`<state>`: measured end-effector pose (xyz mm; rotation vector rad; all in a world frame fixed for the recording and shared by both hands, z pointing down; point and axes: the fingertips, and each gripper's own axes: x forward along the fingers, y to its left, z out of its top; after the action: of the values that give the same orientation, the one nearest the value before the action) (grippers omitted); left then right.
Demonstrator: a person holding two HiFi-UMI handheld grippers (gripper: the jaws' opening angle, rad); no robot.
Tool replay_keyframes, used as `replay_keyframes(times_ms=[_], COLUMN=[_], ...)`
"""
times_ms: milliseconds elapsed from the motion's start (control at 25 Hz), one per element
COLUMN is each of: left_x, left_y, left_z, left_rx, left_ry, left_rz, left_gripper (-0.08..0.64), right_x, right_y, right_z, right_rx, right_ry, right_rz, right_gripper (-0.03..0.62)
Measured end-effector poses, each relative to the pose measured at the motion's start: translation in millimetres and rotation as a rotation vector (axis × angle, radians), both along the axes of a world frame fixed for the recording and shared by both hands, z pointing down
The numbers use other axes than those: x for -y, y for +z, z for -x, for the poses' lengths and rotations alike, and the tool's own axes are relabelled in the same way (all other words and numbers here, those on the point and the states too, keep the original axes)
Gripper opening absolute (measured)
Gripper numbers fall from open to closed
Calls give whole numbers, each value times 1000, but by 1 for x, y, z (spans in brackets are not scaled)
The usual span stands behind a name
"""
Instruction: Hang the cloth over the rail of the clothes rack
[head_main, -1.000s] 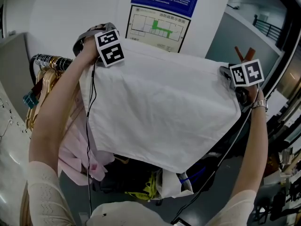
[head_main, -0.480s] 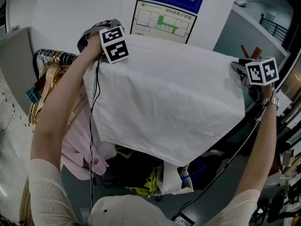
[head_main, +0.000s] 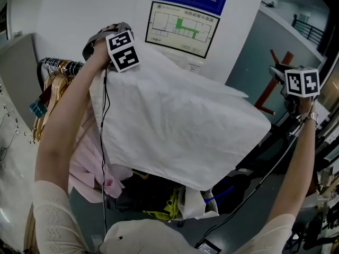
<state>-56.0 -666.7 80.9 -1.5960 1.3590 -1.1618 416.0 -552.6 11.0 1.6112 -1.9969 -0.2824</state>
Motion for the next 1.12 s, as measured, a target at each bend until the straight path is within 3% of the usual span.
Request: replay_keyframes(times_ms=[280, 400, 600, 720, 800, 960, 1120], left_x=[-9, -9, -9, -13, -15, -13, -8], left_y=[-10, -8, -5, -10, -18, -19, -15], left_z=[-11, -12, -12, -13, -14, -21, -20], left_rx=[36, 36, 38, 55, 51, 79, 97], left_ry=[47, 53, 69, 91, 96, 89, 86], left_rz=[-14, -30, 47, 77, 49, 48, 60], left_gripper=[137, 158, 190, 190, 189, 189, 189], right_x=[-18, -17, -15, -11, -9, -21, -51], right_y=[15, 38, 78, 78, 64, 21, 7], right_z=[112, 147, 168, 162, 155, 157, 184], right_rx=[-92, -153, -266, -299, -314, -208, -115], right_ry=[-233, -271, -316, -268, -222, -205, -267], right_rz=[11, 40, 125, 75, 16, -23, 49], right_gripper=[123, 123, 123, 123, 123, 123, 121])
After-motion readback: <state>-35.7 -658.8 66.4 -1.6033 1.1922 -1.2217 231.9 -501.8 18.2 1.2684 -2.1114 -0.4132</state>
